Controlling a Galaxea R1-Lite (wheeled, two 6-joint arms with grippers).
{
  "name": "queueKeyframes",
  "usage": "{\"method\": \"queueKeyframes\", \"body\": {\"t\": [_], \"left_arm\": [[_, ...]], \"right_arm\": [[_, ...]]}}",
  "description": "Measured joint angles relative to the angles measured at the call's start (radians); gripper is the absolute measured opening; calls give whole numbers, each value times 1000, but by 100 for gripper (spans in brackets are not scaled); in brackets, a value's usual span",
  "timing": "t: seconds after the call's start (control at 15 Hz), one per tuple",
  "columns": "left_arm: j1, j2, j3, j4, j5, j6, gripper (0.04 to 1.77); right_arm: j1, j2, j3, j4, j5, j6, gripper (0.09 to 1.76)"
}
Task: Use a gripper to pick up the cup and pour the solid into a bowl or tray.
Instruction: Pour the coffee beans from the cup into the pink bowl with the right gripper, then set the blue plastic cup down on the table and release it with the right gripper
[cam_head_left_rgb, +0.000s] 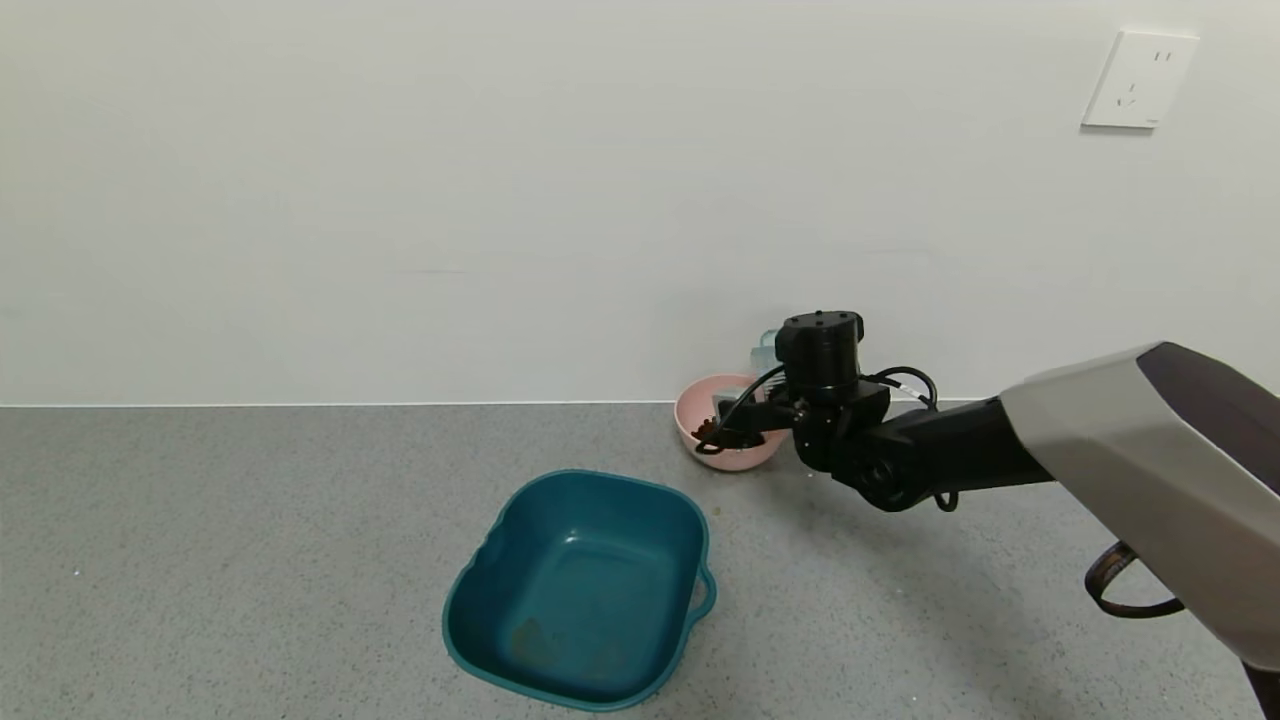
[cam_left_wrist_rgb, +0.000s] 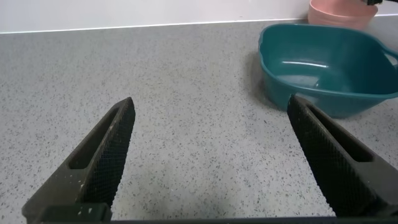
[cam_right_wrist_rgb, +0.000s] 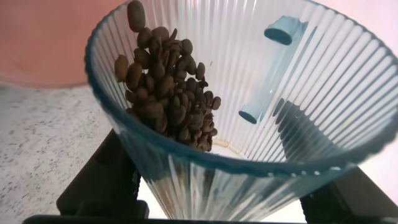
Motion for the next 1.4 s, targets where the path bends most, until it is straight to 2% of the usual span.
{"method": "queueKeyframes", "body": {"t": [0.2, 0.47, 1.0, 1.2, 1.4], "left_arm": [[0, 0, 0, 0, 0, 0, 176], [0, 0, 0, 0, 0, 0, 176], [0, 0, 0, 0, 0, 0, 176], [0, 0, 0, 0, 0, 0, 176], [0, 0, 0, 1, 0, 0, 176]], "right_arm": [[-9, -30, 21, -30, 2, 33, 139], [-16, -92, 38, -3, 3, 222, 139], [-53, -267, 86, 172, 7, 664, 139], [-67, -309, 85, 349, 19, 890, 139], [-92, -343, 67, 523, 105, 1157, 139]]}}
